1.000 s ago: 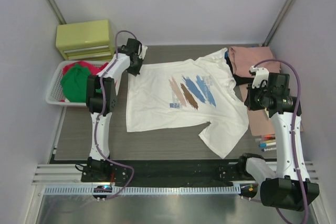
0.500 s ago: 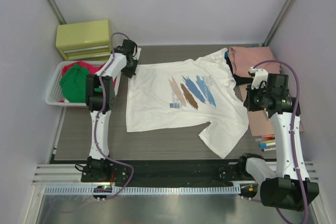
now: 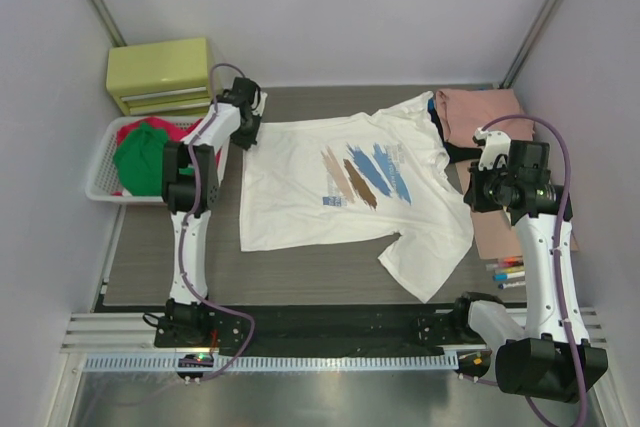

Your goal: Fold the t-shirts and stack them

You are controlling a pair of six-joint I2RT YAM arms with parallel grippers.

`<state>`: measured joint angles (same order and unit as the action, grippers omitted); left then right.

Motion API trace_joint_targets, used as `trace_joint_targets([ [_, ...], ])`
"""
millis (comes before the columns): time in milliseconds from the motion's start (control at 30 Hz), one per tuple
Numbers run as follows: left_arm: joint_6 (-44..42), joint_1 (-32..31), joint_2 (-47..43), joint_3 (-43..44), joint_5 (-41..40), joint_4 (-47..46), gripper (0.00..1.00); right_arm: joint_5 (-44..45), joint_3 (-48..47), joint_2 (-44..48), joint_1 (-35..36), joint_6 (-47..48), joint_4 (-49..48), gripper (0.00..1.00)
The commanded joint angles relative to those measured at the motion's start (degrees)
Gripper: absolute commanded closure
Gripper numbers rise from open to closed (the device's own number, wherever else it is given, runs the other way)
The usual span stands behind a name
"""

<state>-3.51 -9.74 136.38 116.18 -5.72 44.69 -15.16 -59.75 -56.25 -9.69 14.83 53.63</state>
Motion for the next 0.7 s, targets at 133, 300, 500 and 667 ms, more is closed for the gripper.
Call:
trace_joint_targets([
  [133, -1.67, 1.83, -11.29, -11.58, -6.06, -9.96, 1.0, -2.77, 0.07, -0.18, 0.03, -0.59, -1.77, 0.99],
  [300, -2.64, 1.74, -20.08, -20.28, -5.98, -14.89, 1.0, -3.65, 0.59, -0.53, 0.03, -0.68, -2.65, 0.99],
  [500, -1.51, 1.74, -25.27, -24.86, -0.37, -14.28, 1.0, -7.42, 0.69, -0.44, 0.03, 0.54, -1.6, 0.99],
  [667, -0.27, 0.86, -26.87, -25.31, 22.53, -1.32, 1.0, -7.45, -2.56, -3.95, 0.11, 6.34, 4.98, 0.98],
])
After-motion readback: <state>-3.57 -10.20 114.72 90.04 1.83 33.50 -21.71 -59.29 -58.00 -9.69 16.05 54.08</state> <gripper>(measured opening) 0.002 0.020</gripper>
